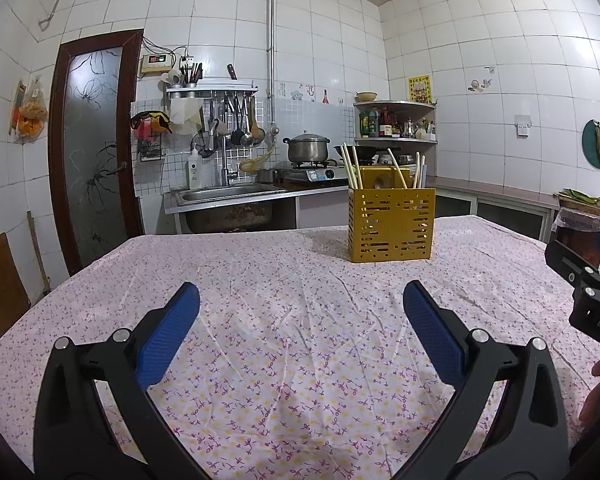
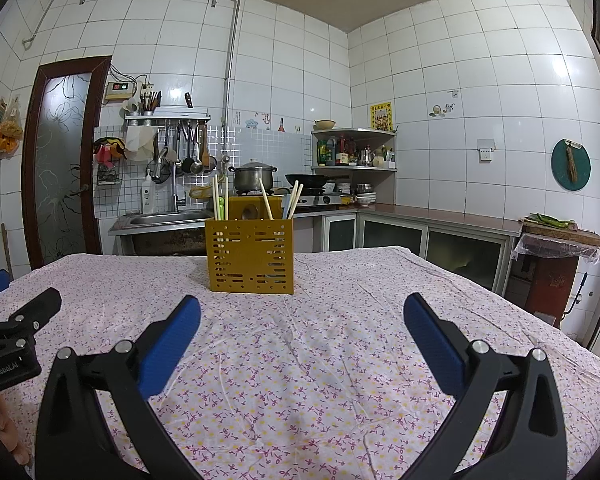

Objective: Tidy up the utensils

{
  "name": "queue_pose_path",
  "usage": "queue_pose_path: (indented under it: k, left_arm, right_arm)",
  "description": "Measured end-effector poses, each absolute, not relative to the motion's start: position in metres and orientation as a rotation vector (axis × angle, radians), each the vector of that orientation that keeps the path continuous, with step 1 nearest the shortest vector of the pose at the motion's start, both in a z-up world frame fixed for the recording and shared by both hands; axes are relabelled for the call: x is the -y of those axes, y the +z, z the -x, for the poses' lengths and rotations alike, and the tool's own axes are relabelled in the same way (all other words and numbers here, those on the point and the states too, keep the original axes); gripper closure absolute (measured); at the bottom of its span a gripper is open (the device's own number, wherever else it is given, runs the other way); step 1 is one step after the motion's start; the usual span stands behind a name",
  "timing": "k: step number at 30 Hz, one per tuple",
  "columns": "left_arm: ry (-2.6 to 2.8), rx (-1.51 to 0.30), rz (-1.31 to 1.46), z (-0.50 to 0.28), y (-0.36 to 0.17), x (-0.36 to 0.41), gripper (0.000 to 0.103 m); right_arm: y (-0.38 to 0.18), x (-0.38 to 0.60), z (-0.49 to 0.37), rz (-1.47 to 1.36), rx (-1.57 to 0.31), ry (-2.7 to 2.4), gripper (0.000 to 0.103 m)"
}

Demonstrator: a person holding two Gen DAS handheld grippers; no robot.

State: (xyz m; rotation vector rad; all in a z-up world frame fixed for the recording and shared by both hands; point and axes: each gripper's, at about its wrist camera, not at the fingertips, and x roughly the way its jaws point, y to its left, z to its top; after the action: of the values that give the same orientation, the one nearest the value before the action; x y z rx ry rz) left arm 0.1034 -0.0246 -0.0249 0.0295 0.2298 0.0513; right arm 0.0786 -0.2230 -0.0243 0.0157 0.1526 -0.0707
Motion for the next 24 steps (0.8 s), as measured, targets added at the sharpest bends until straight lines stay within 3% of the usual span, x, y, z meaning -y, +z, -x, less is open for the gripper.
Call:
queue_pose_path:
  k: [24]
  left_arm:
    - [0.056, -0.225, -0.036, -0.1024, -0.0249, 0.0248, 0.005]
  right_arm:
    - [-0.0236, 0.2232, -0.0772, -0.016, -0.150, -0.070, 0.004]
